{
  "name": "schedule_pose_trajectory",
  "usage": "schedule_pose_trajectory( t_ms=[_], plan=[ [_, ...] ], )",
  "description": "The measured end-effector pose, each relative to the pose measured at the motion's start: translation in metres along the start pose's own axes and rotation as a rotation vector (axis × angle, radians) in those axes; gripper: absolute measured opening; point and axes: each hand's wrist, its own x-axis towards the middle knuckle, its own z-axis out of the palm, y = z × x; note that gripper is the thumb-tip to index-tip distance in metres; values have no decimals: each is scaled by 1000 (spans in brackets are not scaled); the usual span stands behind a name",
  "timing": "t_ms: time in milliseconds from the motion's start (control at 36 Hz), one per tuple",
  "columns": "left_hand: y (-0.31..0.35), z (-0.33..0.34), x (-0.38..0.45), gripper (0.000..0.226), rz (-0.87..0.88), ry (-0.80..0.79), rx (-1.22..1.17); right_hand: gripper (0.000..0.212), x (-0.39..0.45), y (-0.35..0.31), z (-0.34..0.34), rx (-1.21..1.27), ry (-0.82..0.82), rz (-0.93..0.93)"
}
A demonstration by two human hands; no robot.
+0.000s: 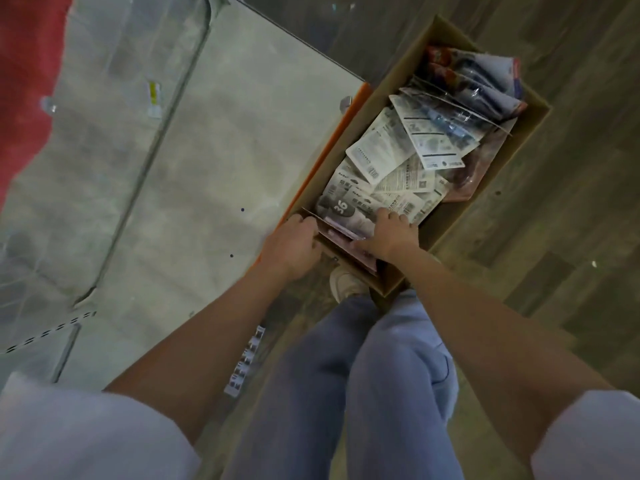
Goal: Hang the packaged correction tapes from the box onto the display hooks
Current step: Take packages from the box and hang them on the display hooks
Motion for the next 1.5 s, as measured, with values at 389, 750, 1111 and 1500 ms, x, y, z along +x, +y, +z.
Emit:
schedule_pose_trajectory(
  t_ms=[389,750,1111,1500],
  plan=[
    [16,-26,-32,23,-26,-8,-65,34,-35,-2,-20,-78,89,-96],
    [102,-136,-101,19,19,69,-121,32,-166,11,-169,469,130,-80],
    [185,-264,-197,49,-21,201,-837,18,-298,-21,-283,612,304,-309],
    [212,-352,-295,45,80,378,-1227,36,-432,-44,-356,776,276,-650]
  ],
)
